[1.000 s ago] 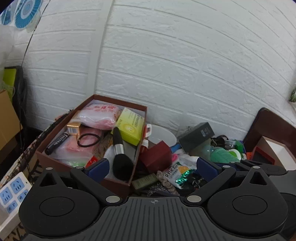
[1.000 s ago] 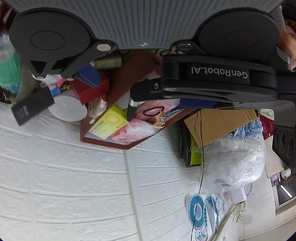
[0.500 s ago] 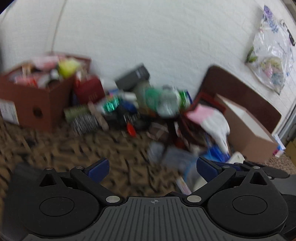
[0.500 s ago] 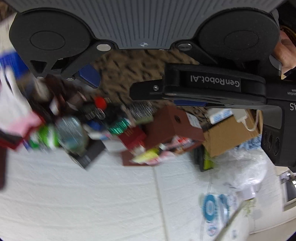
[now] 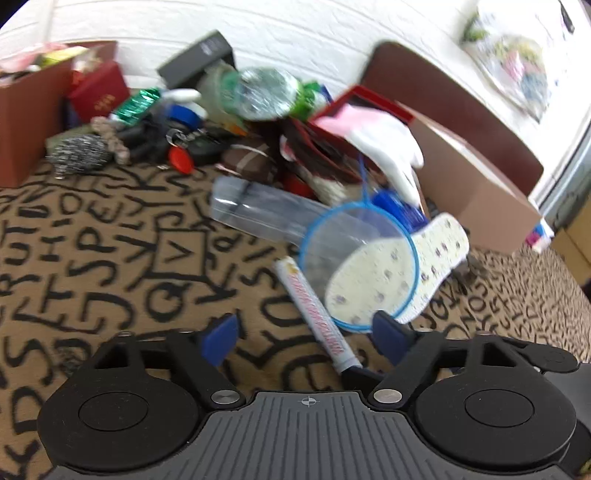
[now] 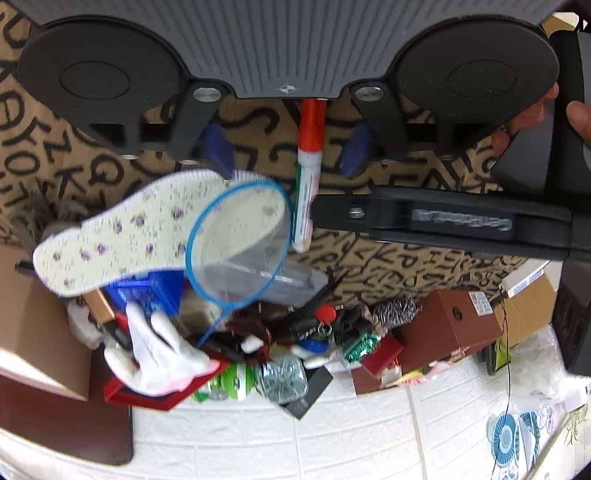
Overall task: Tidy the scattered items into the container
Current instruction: 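Move the left gripper back to the pile and grasp the white whiteboard marker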
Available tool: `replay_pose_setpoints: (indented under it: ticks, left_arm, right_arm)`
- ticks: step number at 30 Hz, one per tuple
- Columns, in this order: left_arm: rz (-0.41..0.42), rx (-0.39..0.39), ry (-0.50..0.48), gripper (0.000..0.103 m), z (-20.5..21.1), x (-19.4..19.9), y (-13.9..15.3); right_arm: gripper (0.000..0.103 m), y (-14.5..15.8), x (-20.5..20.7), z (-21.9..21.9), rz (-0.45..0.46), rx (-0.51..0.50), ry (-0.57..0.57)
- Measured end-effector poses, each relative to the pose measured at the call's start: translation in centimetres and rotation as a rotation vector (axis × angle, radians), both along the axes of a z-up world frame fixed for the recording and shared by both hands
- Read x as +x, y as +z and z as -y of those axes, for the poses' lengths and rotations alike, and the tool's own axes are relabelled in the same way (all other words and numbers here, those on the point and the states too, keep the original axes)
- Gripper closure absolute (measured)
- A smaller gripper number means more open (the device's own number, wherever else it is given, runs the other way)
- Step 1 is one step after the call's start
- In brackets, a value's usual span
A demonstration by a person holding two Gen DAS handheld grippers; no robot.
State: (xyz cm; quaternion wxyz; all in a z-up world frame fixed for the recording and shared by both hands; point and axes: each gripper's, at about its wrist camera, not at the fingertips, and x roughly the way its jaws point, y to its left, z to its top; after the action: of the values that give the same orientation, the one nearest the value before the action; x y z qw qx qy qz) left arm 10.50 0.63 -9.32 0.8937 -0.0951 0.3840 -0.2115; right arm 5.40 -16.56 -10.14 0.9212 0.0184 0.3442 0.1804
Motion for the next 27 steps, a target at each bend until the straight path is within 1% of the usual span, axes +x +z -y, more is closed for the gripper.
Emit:
replay_pose_setpoints:
  ticks: [2, 3, 4, 5, 6, 7, 9, 10, 11, 13, 15, 17, 18, 19, 20, 22, 23, 24, 25, 26, 27]
  left_arm:
    - [-0.008, 0.003, -0.003, 0.029, 0.6, 0.3, -0.3]
    - [-0.009, 0.007, 0.0, 0.031, 0.9, 0.4, -0.4]
    - [-0.007, 0.012, 0.003, 0.035, 1.0, 0.5, -0.4]
    - [-0.006, 0.016, 0.005, 0.043, 1.1, 0.6, -0.4]
    - [-0.01, 0.018, 0.003, 0.048, 1.2, 0.7, -0.4]
    - [-0.019, 0.016, 0.0, 0.059, 1.2, 0.9, -0.5]
    - [-0.025, 0.024, 0.006, 0.062, 1.1, 1.0, -0.6]
    - [-0.019, 0.031, 0.01, 0.066, 1.1, 1.0, -0.6]
    - [-0.015, 0.04, 0.013, 0.079, 1.0, 1.0, -0.6]
    - [-0.016, 0.045, 0.009, 0.083, 0.6, 1.1, -0.7]
    - [-0.019, 0.052, 0.011, 0.084, 0.1, 1.3, -0.6]
    - [-0.01, 0.067, 0.03, 0.084, -0.4, 1.4, -0.5]
    - [-0.006, 0.077, 0.043, 0.084, -0.7, 1.5, -0.4]
    - [-0.001, 0.092, 0.059, 0.086, -1.0, 1.5, -0.4]
    - [0.002, 0.102, 0.071, 0.087, -1.3, 1.5, -0.4]
    - [-0.016, 0.073, 0.084, 0.086, -2.3, 1.6, -0.4]
    - [-0.029, 0.05, 0.088, 0.081, -2.8, 1.7, -0.4]
    - [-0.038, 0.037, 0.091, 0.08, -3.1, 1.7, -0.4]
    - [-0.039, 0.032, 0.09, 0.072, -3.2, 1.7, -0.4]
    - [-0.036, 0.033, 0.084, 0.066, -3.1, 1.6, -0.3]
    - [-0.033, 0.036, 0.076, 0.064, -2.9, 1.5, -0.3]
  right_arm:
    - [0.049, -0.4, 0.0, 0.1, -0.017, 0.006, 0.013]
    - [0.055, -0.5, -0.1, 0.1, -0.02, 0.004, 0.022]
    - [0.065, -0.6, 0.0, 0.0, -0.02, -0.003, 0.032]
    - [0.069, -0.7, -0.1, -0.1, -0.02, -0.008, 0.041]
    - [0.078, -0.8, -0.1, -0.2, -0.021, -0.006, 0.05]
    - [0.085, -0.9, -0.1, -0.4, -0.024, -0.001, 0.061]
    - [0.084, -1.0, -0.1, -0.9, -0.024, 0.002, 0.078]
    - [0.084, -1.0, -0.1, -1.1, -0.024, 0.007, 0.089]
    - [0.083, -0.9, -0.1, -1.3, -0.023, 0.011, 0.097]
    - [0.08, -1.0, -0.1, -1.8, -0.024, 0.017, 0.119]
    - [0.078, -1.0, -0.2, -2.1, -0.023, 0.022, 0.144]
    - [0.076, -0.9, -0.2, -1.9, -0.019, 0.032, 0.144]
    - [0.071, -0.7, -0.3, -1.7, -0.016, 0.038, 0.136]
    - [0.067, -0.5, -0.3, -1.4, -0.01, 0.043, 0.122]
    - [0.067, -0.3, -0.4, -1.0, -0.001, 0.038, 0.1]
    - [0.067, 0.1, -0.5, 0.0, 0.018, 0.017, 0.049]
    - [0.067, 0.3, -0.4, 0.6, 0.021, 0.021, 0.02]
    - [0.067, 0.4, -0.3, 1.3, 0.02, 0.032, -0.01]
    - [0.067, 0.4, -0.1, 1.9, 0.019, 0.045, -0.038]
    - [0.067, 0.4, 0.1, 2.3, 0.02, 0.055, -0.066]
    - [0.067, 0.4, 0.2, 2.7, 0.024, 0.058, -0.09]
